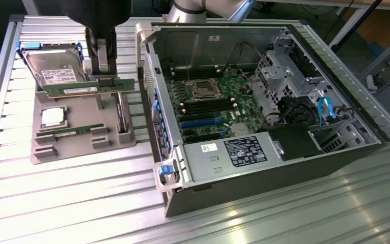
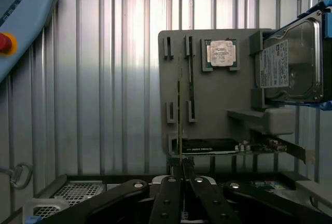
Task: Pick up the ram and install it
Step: 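Pick up the ram and move it above insertion slot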
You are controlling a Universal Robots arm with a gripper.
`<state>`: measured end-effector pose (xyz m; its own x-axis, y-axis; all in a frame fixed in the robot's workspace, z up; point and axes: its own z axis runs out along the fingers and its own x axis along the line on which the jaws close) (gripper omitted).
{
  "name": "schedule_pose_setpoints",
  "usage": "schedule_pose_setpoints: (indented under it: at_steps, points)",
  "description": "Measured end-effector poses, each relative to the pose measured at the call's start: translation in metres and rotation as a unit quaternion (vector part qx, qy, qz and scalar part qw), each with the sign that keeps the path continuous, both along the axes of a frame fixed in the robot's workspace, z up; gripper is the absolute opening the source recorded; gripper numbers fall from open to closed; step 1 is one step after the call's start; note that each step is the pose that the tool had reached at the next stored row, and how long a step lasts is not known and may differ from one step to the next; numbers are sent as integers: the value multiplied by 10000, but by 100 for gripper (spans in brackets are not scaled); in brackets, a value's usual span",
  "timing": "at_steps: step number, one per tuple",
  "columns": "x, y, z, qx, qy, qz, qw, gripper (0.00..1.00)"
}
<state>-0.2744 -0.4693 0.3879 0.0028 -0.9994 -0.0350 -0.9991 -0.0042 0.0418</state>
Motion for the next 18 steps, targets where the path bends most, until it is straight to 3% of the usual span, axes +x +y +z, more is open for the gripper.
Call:
schedule_pose_setpoints:
  at_steps: [18]
  points:
    - [365, 0, 0, 0, 0, 0, 10000, 12]
